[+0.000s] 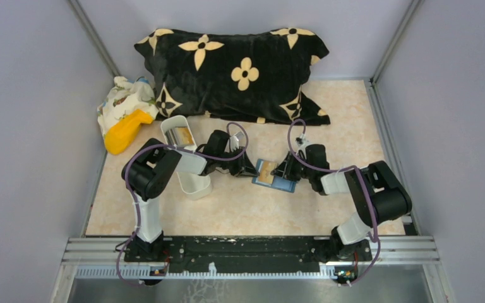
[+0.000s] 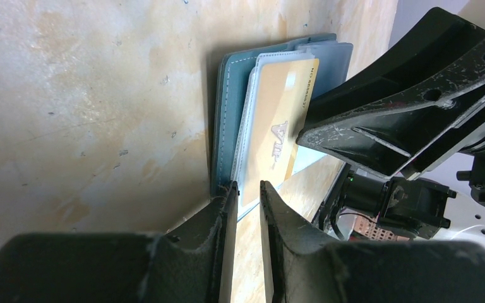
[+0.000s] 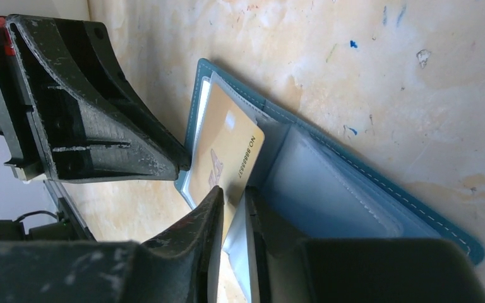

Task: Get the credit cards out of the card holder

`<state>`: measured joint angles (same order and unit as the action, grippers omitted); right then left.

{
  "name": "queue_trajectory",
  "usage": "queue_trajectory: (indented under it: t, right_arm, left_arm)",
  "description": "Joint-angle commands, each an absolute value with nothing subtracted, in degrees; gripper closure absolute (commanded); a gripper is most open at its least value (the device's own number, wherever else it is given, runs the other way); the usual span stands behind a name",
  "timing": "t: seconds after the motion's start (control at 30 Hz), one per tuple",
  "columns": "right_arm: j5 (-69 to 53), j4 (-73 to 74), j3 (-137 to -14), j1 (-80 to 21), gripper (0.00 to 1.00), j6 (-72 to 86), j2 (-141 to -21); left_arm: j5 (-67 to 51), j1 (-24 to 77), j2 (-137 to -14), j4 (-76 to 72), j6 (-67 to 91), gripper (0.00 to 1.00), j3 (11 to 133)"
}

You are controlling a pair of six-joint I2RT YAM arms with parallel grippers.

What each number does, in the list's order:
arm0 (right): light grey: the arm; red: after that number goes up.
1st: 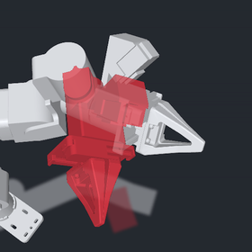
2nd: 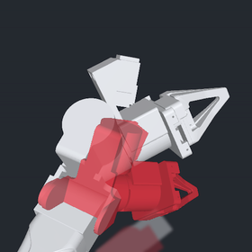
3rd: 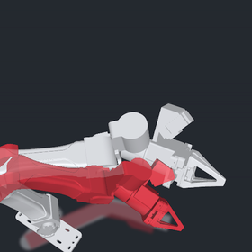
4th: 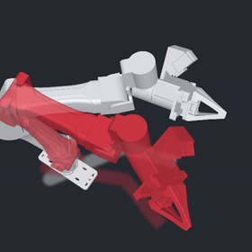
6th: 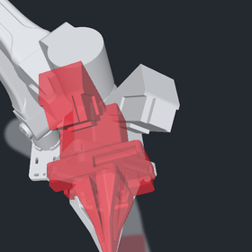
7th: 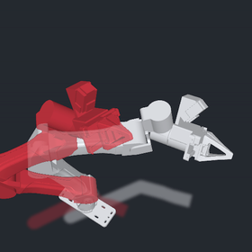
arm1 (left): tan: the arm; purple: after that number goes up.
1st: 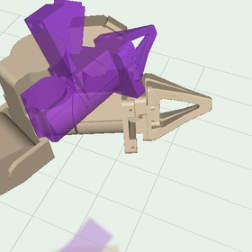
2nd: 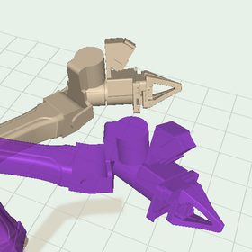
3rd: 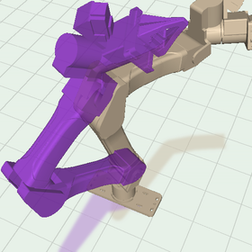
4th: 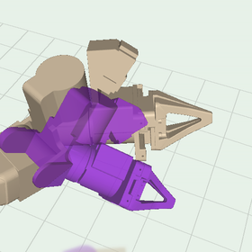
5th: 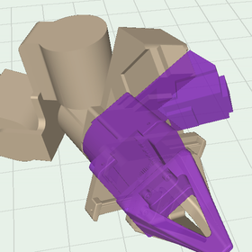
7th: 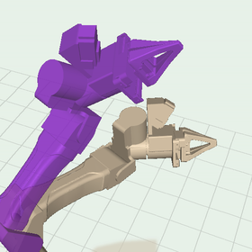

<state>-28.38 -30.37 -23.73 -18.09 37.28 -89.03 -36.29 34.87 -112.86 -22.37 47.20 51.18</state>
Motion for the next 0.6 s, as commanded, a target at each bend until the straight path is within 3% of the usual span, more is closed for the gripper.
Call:
queue_trajectory:
  t: [0.0,0.2,0.27,0.57]
  right_arm:
    - [-29.2,-32.8,-23.0,-17.6,0.83,37.5,-89.8]
    - [-28.8,-31.6,-23.0,-17.6,0.92,37.1,-88.7]
    - [-28.8,-31.0,-23.0,-17.6,1.00,36.7,-88.2]
    - [-29.3,-25.7,-23.9,-16.9,1.00,34.6,-85.7]
  left_arm:
    - [-32.7,34.9,-115.6,-18.8,45.7,0.73,49.9]
    - [-32.8,34.9,-115.9,-18.8,45.9,0.73,50.2]
    - [-32.8,34.8,-115.9,-18.8,45.8,0.73,50.4]
    - [-32.7,34.9,-115.6,-19.0,45.9,0.73,50.0]
